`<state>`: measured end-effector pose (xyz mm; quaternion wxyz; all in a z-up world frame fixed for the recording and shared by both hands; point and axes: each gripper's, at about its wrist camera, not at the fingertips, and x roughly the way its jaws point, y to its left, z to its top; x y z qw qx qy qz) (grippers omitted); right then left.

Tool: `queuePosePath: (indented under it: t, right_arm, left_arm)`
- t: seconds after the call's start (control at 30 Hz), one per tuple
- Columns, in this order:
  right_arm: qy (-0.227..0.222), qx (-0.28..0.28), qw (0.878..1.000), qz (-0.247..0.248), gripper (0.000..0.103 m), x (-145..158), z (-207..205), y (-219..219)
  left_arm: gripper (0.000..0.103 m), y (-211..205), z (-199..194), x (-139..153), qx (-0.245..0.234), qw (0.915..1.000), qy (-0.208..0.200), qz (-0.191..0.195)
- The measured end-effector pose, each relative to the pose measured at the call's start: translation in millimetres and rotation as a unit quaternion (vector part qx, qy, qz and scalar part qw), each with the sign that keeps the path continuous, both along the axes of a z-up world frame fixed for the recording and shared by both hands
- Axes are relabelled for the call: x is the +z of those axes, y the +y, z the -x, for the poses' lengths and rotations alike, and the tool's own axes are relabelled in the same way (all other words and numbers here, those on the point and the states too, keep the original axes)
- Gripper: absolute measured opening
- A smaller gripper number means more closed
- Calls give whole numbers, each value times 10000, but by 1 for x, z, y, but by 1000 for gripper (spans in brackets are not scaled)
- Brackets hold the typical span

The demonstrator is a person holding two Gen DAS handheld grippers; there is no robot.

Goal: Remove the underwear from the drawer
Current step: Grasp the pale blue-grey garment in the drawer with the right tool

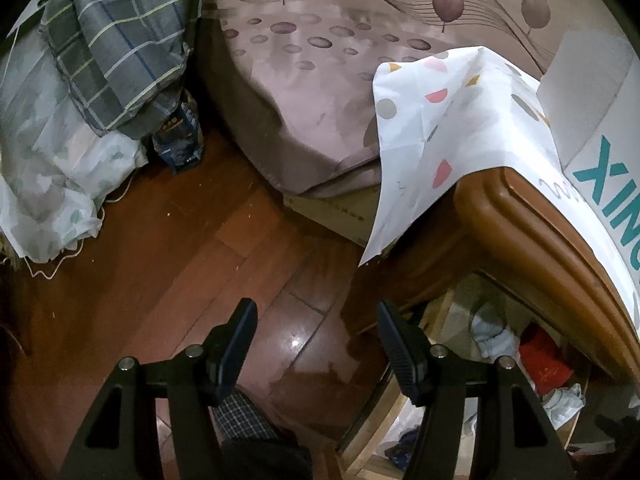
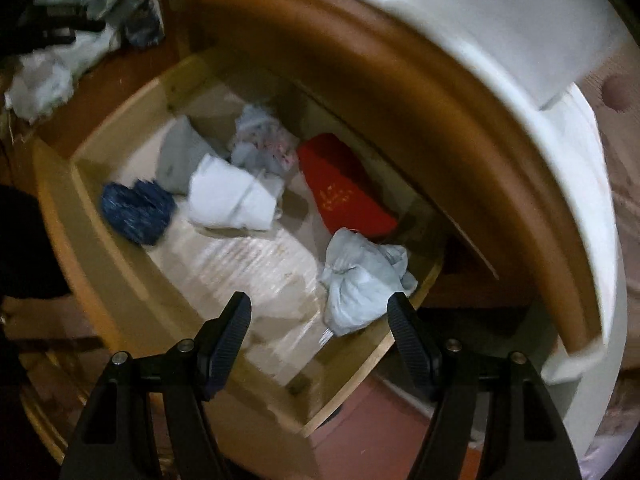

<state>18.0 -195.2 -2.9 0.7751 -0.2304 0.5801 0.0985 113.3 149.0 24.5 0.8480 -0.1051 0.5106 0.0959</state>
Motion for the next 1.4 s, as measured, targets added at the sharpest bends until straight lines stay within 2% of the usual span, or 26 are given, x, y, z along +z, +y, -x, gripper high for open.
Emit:
queuePosePath:
  t: [0.2,0.37,0.7,1.0,1.2,1.4]
  right_arm:
    - [-8,543,9971,531,68,-33,-11,0]
    - [19,992,9907,928,68,-59,-17,-1]
    - [66,1343,9831,1240,68,-92,-36,-13]
    - [351,1399,9845,995,73,-107,-47,-23]
    - [429,1185,9895,712,72,-106,-53,-28]
    - [699,830,9937,271,61,-107,-55,-45]
  left_arm:
    - [63,5,-2,-6,72,9997,182,159]
    - [63,2,-2,-8,24,9998,185,82]
    - [63,-10,-5,-12,-254,9992,287,-115]
    - [63,-15,-7,-14,-389,9985,337,-211]
    - [63,-20,-7,-17,-533,9974,407,-254]
    - [63,-21,-8,-19,-576,9971,430,-243]
